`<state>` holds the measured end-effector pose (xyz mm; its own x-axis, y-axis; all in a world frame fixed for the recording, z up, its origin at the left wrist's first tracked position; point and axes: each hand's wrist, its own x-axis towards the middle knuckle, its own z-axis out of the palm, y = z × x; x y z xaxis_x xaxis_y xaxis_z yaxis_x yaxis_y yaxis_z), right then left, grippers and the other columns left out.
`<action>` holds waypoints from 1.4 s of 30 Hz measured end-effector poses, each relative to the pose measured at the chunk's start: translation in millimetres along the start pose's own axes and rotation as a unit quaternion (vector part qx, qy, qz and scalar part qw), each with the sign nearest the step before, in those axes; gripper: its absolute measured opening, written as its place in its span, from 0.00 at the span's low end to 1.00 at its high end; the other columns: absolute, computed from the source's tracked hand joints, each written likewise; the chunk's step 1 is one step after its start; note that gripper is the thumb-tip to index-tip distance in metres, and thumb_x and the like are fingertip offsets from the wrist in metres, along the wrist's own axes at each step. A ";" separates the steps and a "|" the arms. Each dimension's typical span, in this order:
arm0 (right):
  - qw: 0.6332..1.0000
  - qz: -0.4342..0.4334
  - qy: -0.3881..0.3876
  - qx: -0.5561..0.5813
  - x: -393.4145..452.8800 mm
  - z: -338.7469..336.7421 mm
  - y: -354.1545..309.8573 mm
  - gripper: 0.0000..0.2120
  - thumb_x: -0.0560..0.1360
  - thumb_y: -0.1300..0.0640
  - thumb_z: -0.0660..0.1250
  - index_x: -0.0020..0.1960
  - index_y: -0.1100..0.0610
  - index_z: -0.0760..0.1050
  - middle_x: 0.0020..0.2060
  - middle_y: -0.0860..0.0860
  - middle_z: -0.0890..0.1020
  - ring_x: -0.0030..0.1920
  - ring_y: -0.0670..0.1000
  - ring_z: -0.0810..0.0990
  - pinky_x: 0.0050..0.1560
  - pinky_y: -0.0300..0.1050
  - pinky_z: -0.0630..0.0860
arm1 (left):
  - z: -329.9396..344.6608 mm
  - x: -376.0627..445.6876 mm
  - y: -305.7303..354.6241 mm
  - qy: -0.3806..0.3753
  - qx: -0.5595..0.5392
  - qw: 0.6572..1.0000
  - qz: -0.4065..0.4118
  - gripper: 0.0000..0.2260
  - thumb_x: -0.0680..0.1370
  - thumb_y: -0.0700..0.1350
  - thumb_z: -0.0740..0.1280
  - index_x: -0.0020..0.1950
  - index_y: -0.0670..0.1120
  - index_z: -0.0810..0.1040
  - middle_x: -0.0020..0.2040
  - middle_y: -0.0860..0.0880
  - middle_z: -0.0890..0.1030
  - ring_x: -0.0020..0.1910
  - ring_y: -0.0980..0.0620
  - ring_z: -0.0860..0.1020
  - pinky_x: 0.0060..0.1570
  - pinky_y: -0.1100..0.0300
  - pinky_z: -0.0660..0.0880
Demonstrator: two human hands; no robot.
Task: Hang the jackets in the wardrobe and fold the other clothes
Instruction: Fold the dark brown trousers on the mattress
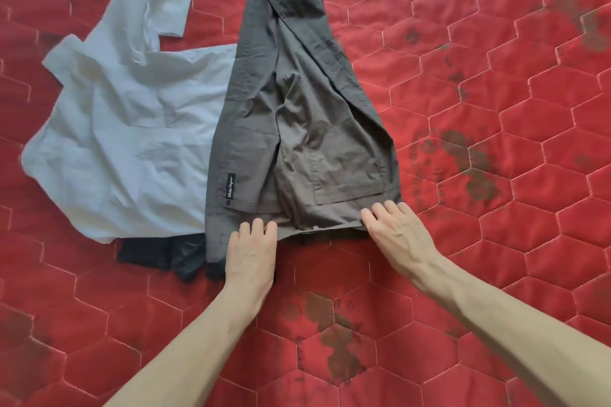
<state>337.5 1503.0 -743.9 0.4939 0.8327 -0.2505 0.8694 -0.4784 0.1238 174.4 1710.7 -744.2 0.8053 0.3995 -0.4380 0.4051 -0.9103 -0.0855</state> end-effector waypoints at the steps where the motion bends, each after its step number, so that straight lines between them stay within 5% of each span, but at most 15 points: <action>1: 1.000 0.005 0.006 0.015 -3.8 -9.0 5.3 0.13 0.65 0.66 0.76 0.46 0.55 0.79 0.37 0.52 0.79 0.38 0.57 0.80 0.40 0.50 0.76 | -9.6 -2.5 0.9 0.000 -0.006 1.000 -0.002 0.20 0.60 0.33 0.78 0.51 0.45 0.81 0.44 0.44 0.80 0.43 0.40 0.80 0.40 0.50 0.75; 5: 0.991 0.059 -0.010 0.120 -23.0 -51.6 26.1 0.12 0.71 0.68 0.73 0.52 0.58 0.78 0.42 0.54 0.77 0.38 0.58 0.80 0.40 0.54 0.78 | -50.1 -14.5 4.1 0.012 -0.031 0.999 -0.005 0.13 0.77 0.39 0.66 0.61 0.48 0.76 0.56 0.48 0.79 0.56 0.43 0.77 0.55 0.50 0.71; 9: 0.933 0.105 -0.001 0.345 -48.8 -98.6 49.4 0.09 0.83 0.62 0.61 0.62 0.56 0.72 0.53 0.52 0.76 0.42 0.60 0.81 0.45 0.58 0.78 | -117.6 -41.7 4.0 0.054 -0.097 0.994 0.012 0.12 0.78 0.38 0.67 0.61 0.45 0.77 0.54 0.46 0.79 0.54 0.42 0.78 0.53 0.49 0.74; 12: 0.885 0.158 0.095 0.428 -68.5 -145.6 61.0 0.14 0.80 0.67 0.66 0.62 0.55 0.75 0.53 0.46 0.79 0.48 0.49 0.80 0.50 0.45 0.76 | -171.3 -68.5 -4.2 0.095 -0.168 0.980 0.047 0.09 0.77 0.36 0.69 0.56 0.44 0.77 0.49 0.46 0.77 0.47 0.42 0.77 0.45 0.47 0.76; 15: 0.876 0.206 0.121 0.419 -93.2 -198.3 69.2 0.20 0.74 0.71 0.69 0.61 0.53 0.75 0.49 0.42 0.79 0.46 0.47 0.80 0.46 0.48 0.78 | -222.7 -99.1 -16.1 0.115 -0.195 0.971 0.074 0.06 0.80 0.38 0.67 0.54 0.46 0.73 0.44 0.51 0.73 0.39 0.47 0.76 0.36 0.49 0.77; 19: 0.889 0.269 0.110 0.353 -127.6 -277.3 84.7 0.12 0.73 0.68 0.68 0.51 0.54 0.75 0.44 0.48 0.77 0.43 0.58 0.81 0.40 0.56 0.79 | -295.1 -140.3 -40.7 0.133 -0.182 0.965 0.130 0.05 0.83 0.44 0.67 0.55 0.47 0.72 0.40 0.54 0.71 0.33 0.46 0.79 0.31 0.52 0.74; 24: 0.903 0.291 0.089 0.303 -147.9 -373.4 109.3 0.08 0.75 0.68 0.64 0.51 0.57 0.74 0.46 0.52 0.74 0.42 0.61 0.79 0.40 0.51 0.75 | -379.4 -175.2 -78.8 0.158 -0.144 0.958 0.190 0.04 0.80 0.42 0.67 0.53 0.43 0.75 0.44 0.47 0.80 0.41 0.41 0.81 0.39 0.46 0.76; 29: 0.906 0.263 0.011 0.332 -151.6 -448.8 129.3 0.10 0.79 0.65 0.58 0.56 0.56 0.74 0.50 0.57 0.71 0.45 0.60 0.78 0.50 0.52 0.77 | -425.3 -191.7 -110.1 0.130 -0.173 0.951 0.220 0.11 0.80 0.50 0.72 0.56 0.45 0.77 0.47 0.52 0.81 0.46 0.50 0.79 0.44 0.59 0.70; 34: 0.841 0.253 0.019 0.479 -168.3 -509.0 137.9 0.18 0.70 0.71 0.53 0.39 0.55 0.77 0.25 0.56 0.79 0.27 0.53 0.76 0.29 0.42 0.71 | -447.2 -205.7 -116.3 0.085 -0.173 0.952 0.239 0.06 0.75 0.47 0.74 0.43 0.48 0.78 0.37 0.63 0.71 0.37 0.62 0.71 0.39 0.70 0.65; 39: 0.805 0.240 0.072 0.538 -176.6 -550.3 154.3 0.18 0.68 0.72 0.53 0.40 0.60 0.81 0.27 0.59 0.81 0.27 0.53 0.78 0.26 0.42 0.73 | -465.4 -211.6 -115.5 0.115 -0.199 0.956 0.182 0.12 0.73 0.47 0.72 0.34 0.56 0.72 0.40 0.62 0.74 0.39 0.61 0.75 0.40 0.61 0.71; 42: 0.782 0.266 0.095 0.556 -175.9 -570.5 167.1 0.19 0.69 0.73 0.53 0.44 0.61 0.81 0.28 0.57 0.83 0.27 0.54 0.82 0.26 0.43 0.76 | -480.0 -214.9 -112.4 0.124 -0.261 0.942 0.174 0.09 0.74 0.44 0.70 0.40 0.57 0.75 0.42 0.59 0.79 0.41 0.60 0.78 0.42 0.56 0.76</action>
<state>405.4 1435.7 -131.3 0.8663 0.4090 -0.2869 0.0400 -0.6292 -0.7762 163.6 1779.3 -210.8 0.9787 0.1583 -0.1305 0.2029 -0.8398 0.5036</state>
